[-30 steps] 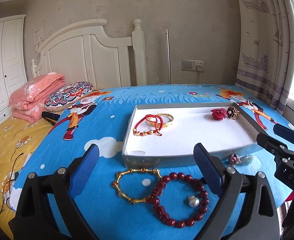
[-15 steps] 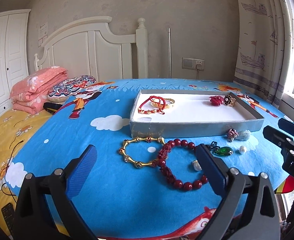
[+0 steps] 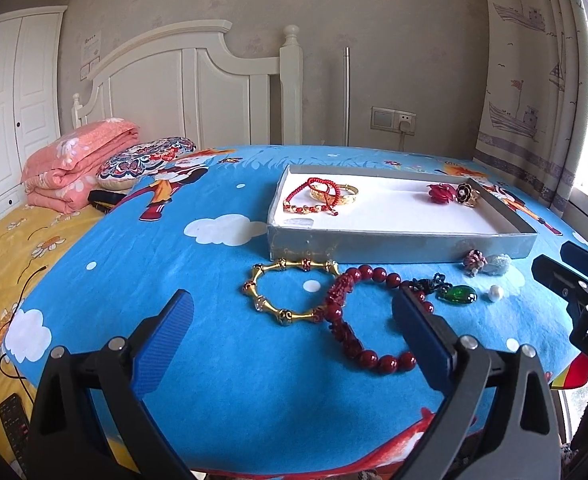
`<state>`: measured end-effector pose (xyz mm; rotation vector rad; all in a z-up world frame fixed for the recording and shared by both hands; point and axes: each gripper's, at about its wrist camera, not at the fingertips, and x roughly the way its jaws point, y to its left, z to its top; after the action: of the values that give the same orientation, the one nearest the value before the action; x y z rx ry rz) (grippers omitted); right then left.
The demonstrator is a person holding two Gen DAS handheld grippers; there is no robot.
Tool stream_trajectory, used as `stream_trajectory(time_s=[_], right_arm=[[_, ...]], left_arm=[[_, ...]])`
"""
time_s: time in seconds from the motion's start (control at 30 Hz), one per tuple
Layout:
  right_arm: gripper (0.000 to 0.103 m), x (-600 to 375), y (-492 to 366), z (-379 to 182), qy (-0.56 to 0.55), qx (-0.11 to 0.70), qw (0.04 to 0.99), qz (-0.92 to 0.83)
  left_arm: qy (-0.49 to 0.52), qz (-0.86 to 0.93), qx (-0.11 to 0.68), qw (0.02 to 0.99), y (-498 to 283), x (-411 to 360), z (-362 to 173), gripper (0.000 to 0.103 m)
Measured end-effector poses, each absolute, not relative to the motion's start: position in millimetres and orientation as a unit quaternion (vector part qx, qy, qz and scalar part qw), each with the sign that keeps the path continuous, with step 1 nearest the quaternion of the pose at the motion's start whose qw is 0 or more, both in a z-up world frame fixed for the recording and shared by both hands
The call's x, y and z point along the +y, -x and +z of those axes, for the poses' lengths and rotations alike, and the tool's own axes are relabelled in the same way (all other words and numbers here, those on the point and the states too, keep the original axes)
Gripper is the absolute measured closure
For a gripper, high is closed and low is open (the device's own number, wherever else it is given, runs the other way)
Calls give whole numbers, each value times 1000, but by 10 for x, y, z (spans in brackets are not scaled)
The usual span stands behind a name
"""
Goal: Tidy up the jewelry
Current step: 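Move the left tool to the dark red bead bracelet and grasp it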
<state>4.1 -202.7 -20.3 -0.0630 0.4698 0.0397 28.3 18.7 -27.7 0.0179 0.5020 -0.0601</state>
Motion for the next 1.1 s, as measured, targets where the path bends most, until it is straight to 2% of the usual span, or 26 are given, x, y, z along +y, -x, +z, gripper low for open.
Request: stream_trajectory(time_s=[0.17,0.3,0.43,0.57,0.77,0.83,0.87,0.97,1.1], right_arm=[[47,-2007,-47,-207,33,233,972,22],[47,-2007,-45,-211,33,234,972,22],[47,-1997,-48,-222,34,234,971,23],[47,-1993,-56,-236,33,236,971,24],[47,-2008,-71,-253,30,237,971,25],[47,-2013,-67,-258,29,238,971,25],[47,-2016,-65,-257,29,238,971,25],[47,-2033,-66,-253,27,237,971,25],[47,-2020,-59,-250,28,235,971,29]], left_arm=[[-6,-33,251,967,-296,195,-291,7],[-15,-44,256,966,-303,133,-310,24],[-19,-56,274,960,-385,81,-365,33],[-15,-58,289,956,-509,77,-395,51],[-25,-70,291,954,-624,16,-389,55],[-31,-77,298,951,-656,-23,-409,63],[-32,-82,302,949,-671,-37,-426,74],[-31,-89,297,950,-644,-41,-423,88],[-22,-105,280,954,-537,-17,-364,90]])
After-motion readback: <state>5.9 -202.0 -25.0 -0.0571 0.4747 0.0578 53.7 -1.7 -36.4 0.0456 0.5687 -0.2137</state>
